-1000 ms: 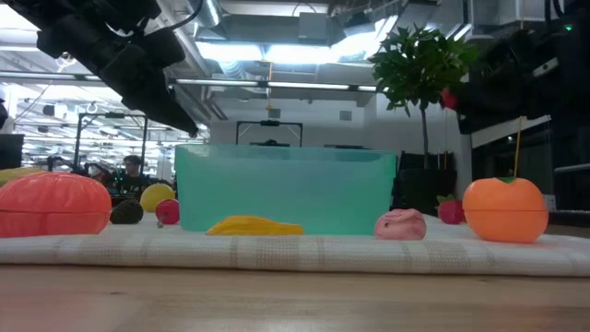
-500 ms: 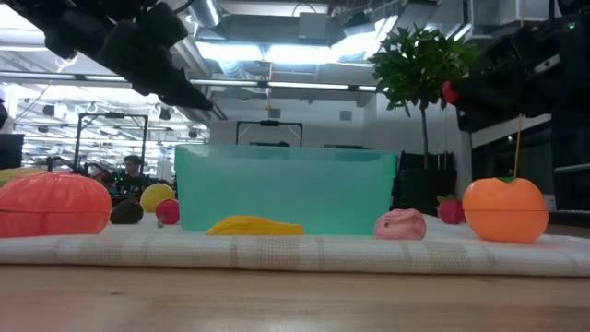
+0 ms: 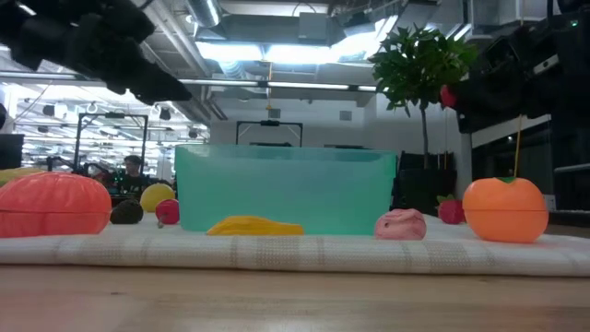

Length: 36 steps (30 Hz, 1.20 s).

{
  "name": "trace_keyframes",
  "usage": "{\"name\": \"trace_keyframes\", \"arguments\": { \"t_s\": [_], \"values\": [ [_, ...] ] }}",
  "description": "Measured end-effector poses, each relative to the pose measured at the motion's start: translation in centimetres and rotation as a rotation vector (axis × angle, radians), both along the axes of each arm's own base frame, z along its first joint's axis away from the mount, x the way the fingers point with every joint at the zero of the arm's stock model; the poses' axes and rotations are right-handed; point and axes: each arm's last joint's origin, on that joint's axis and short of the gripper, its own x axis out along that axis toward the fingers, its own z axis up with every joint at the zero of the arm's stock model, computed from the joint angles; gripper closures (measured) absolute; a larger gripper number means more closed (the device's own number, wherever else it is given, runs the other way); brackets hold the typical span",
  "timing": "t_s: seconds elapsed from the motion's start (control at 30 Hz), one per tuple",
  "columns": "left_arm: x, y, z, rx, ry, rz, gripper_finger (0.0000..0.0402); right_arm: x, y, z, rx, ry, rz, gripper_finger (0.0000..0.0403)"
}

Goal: Pick and placing Produce into tupperware
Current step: Put the red raspberry into the blue bin

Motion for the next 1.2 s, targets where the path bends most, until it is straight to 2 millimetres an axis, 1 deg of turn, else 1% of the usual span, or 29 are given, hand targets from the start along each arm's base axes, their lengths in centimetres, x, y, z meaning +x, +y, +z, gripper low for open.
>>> {"name": "trace_keyframes", "arguments": {
  "t_s": [0.13, 0.23, 0.33, 0.43, 0.5, 0.67, 0.87, 1.03, 1.2],
  "values": [
    [-1.1, -0.2, -0.8, 0.003, -0.046, -0.007, 0.0223, 0.4, 0.3, 0.3, -0.008, -0.031, -0.011, 0.0309],
    [-1.6, -0.2, -1.4, 0.007, -0.117, -0.007, 0.0223, 1.0, 0.4, 0.8, -0.014, -0.020, -0.069, 0.0309],
    [-1.8, -0.3, -1.8, 0.011, -0.174, -0.007, 0.0223, 2.1, 0.6, 1.4, -0.040, 0.008, -0.108, 0.0309],
    [-2.0, -0.3, -2.0, 0.012, -0.186, -0.007, 0.0223, 3.4, 0.8, 2.1, -0.064, 0.036, -0.094, 0.0309],
    [-2.0, -0.3, -2.0, 0.013, -0.187, -0.007, 0.0223, 4.2, 0.8, 2.1, -0.070, 0.071, -0.090, 0.0309],
    [-2.0, -0.3, -2.0, 0.013, -0.188, -0.007, 0.0223, 6.8, 0.4, 2.2, -0.067, 0.149, -0.104, 0.0309],
    [-2.0, -0.3, -2.0, 0.013, -0.188, -0.007, 0.0223, 10.7, -0.2, 2.8, -0.096, 0.199, -0.089, 0.0309],
    [-2.0, -0.3, -2.0, 0.013, -0.188, -0.007, 0.0223, 13.5, -0.5, 3.2, -0.135, 0.211, -0.052, 0.0309],
    [-2.0, -0.3, -2.0, 0.013, -0.187, -0.007, 0.0223, 15.9, -0.8, 3.5, -0.154, 0.211, -0.032, 0.0309]
  ]
}}
